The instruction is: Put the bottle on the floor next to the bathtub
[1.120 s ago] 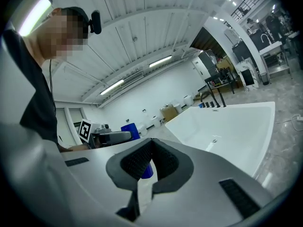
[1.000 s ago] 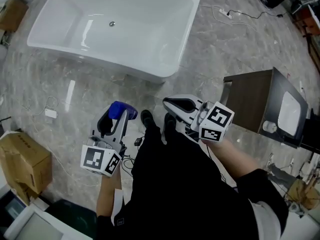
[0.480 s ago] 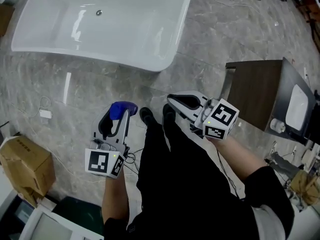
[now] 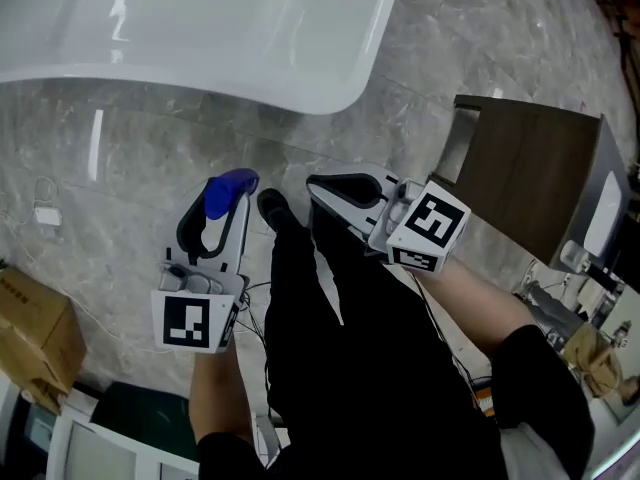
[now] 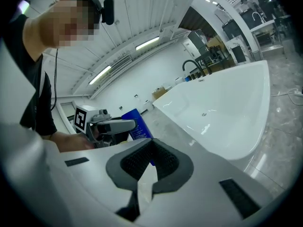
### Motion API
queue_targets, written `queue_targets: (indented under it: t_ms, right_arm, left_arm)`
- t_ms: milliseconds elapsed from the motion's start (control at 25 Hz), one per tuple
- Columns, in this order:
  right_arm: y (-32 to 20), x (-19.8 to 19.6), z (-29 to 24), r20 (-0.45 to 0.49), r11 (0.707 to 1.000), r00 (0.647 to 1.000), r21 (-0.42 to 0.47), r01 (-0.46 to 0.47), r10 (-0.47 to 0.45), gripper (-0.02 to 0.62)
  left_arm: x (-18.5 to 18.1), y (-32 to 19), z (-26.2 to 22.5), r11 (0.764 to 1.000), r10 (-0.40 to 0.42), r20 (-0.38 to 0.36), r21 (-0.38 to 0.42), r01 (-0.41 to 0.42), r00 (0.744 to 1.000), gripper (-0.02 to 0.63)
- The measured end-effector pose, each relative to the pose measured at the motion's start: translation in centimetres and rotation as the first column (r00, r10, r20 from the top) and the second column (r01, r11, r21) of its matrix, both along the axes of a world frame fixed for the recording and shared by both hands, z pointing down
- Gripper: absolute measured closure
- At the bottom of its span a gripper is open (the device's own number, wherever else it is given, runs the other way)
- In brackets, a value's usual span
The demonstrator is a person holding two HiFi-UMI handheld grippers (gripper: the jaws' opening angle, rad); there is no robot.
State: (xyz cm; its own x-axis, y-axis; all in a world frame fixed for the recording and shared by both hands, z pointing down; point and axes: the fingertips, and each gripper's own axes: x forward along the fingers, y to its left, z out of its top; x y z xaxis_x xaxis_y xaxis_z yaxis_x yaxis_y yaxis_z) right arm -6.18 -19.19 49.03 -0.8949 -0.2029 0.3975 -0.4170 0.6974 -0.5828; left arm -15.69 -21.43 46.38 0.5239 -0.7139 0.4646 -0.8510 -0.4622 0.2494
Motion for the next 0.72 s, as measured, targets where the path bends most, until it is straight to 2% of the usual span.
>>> queue_targets:
  t_ms: [160,360,480,720]
  right_arm:
    - [1.2,-2.4,5.2,-0.006,0.999,0.999,0.009,0.038,-0.038,0.568]
    - [2.7,-4.0,10.0,0.0,0.995,0.995,0.025,0.096,-0.096,0.568]
    - [3.3,-3.8,13.0,0.008,0.99,0.991,0.05,0.13,-0.13,0.568]
    - [3.5,-1.5,19.6,-0.027,0.984,0.989,0.098,0.146,-0.144,0.568]
  left_arm:
    - [-0.7,0.9,4.9,1.0,0.0,-0.02,0.018,0.001,1.0,0.448]
    - [-1.5,2.4,10.6,1.0,-0.001,0.003,0.003,0.001,1.0,0.448]
    - [-1.4,3.2,14.0,1.0,-0.015,0.011,-0.005,0.016,1.0,0.448]
    - [0.8,4.8,20.8,1.0,0.027,-0.004,0.0,-0.027,1.0,0.449]
